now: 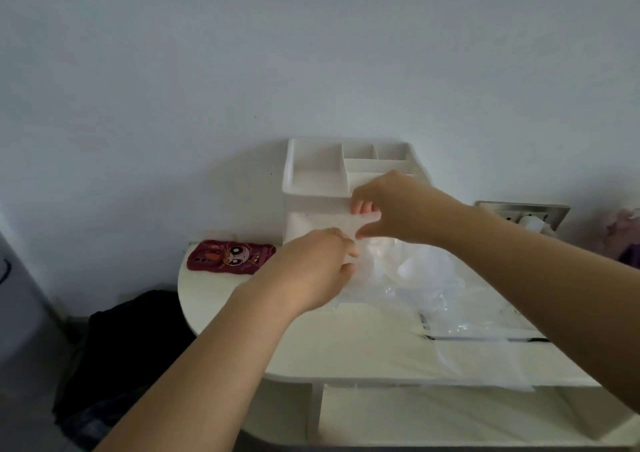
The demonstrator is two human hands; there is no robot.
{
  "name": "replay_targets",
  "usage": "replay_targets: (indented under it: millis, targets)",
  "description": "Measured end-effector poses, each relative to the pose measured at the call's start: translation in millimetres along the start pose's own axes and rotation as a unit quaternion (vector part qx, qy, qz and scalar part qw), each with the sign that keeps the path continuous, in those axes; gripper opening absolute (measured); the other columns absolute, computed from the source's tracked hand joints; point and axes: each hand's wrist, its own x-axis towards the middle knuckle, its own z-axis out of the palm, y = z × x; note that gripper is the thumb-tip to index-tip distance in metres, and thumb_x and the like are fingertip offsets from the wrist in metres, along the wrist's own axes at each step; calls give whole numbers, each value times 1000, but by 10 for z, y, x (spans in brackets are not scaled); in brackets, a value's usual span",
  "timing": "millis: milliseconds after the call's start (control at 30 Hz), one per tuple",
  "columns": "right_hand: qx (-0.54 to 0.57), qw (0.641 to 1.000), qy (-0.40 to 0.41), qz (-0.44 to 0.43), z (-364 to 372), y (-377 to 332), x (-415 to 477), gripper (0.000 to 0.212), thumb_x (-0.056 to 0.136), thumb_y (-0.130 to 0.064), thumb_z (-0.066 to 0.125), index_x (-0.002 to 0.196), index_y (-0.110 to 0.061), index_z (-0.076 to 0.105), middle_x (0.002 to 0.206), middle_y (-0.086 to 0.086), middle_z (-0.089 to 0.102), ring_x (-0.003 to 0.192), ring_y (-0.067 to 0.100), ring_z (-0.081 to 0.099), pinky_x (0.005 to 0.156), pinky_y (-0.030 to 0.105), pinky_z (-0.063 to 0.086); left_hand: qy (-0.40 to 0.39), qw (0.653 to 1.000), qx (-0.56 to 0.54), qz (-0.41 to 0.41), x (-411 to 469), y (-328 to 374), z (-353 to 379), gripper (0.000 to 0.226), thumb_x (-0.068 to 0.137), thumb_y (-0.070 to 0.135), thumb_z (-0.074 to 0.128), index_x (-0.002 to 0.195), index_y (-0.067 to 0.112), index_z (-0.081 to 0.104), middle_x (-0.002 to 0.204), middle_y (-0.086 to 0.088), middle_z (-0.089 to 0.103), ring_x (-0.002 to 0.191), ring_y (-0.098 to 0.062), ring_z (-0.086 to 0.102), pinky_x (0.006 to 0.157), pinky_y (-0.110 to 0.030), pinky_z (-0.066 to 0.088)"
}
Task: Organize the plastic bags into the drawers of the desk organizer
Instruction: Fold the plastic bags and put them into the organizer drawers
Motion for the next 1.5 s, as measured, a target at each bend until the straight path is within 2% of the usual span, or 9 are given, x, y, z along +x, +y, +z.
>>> replay_targets:
  millis: [167, 333, 533, 633, 767, 900, 1133, 1367, 1500]
  targets:
    - [85, 983, 164, -10, -122, 33, -269, 11, 85, -23, 67, 95, -18, 71, 83, -16, 60, 72, -3, 55, 74, 22, 50, -148, 986, 42, -63, 276, 61, -59, 45, 96, 40, 45, 137, 23, 47, 145, 1, 41, 130, -18, 41, 100, -25, 32]
    - [18, 986, -155, 62, 142, -38, -388, 49, 92, -40, 55, 135, -19, 48, 136, -3, 52, 123, 13, 48, 100, 24, 35, -209, 968, 84, -113, 404, 88, -33, 54, 92, 46, 51, 139, 20, 45, 141, -1, 45, 125, -22, 46, 101, -30, 37]
    - [-53, 972, -200, 109, 243, 65, -289, 48, 90, -34, 61, 130, -10, 49, 129, 8, 52, 116, 24, 50, 99, 35, 43, -191, 965, 112, -140, 464, 51, 9, 59, 88, 52, 56, 130, 11, 51, 131, -7, 54, 115, -25, 53, 92, -33, 42]
    - [-98, 983, -130, 87, 176, 72, -332, 33, 92, -11, 50, 125, -15, 54, 126, 4, 55, 115, 23, 53, 94, 33, 46, -198, 961, 125, -147, 507, 50, 18, 66, 86, 60, 51, 129, 10, 52, 129, -8, 55, 115, -26, 53, 89, -32, 41]
    - [20, 999, -22, 29, 42, -114, -375, 28, 93, -21, 48, 115, -29, 64, 122, -8, 61, 112, 14, 55, 93, 30, 44, -199, 962, 118, -146, 529, 39, 40, 66, 86, 63, 48, 124, 9, 55, 120, -8, 60, 108, -25, 55, 88, -31, 42]
    - [-19, 982, -189, 13, 103, -72, -381, 17, 93, -22, 55, 103, -21, 69, 111, -4, 63, 103, 15, 57, 92, 26, 44, -170, 967, 97, -166, 541, 29, 90, 54, 79, 60, 60, 120, 25, 61, 119, 0, 61, 105, -23, 56, 91, -34, 47]
    - [-108, 974, -191, 47, 229, 143, -357, 14, 89, -18, 63, 102, -15, 67, 113, 2, 60, 102, 21, 59, 94, 34, 48, -134, 968, 108, -182, 547, -4, 111, 62, 75, 61, 64, 118, 17, 59, 119, -3, 60, 106, -24, 56, 77, -28, 42]
    - [105, 993, -47, 10, 36, 180, -667, 27, 95, -21, 44, 106, -32, 66, 97, -18, 62, 85, -1, 53, 81, 18, 42, -45, 985, 115, -119, 404, 42, 79, 36, 94, 37, 52, 118, 11, 59, 123, -8, 56, 111, -25, 54, 91, -33, 45]
    - [136, 986, -101, -5, 180, 164, -817, 28, 92, -35, 39, 105, -34, 63, 109, -13, 65, 104, 6, 55, 108, 31, 29, 6, 996, -75, -46, 157, 151, 92, 13, 93, 35, 53, 91, 31, 65, 101, 13, 65, 95, -7, 61, 83, -30, 50]
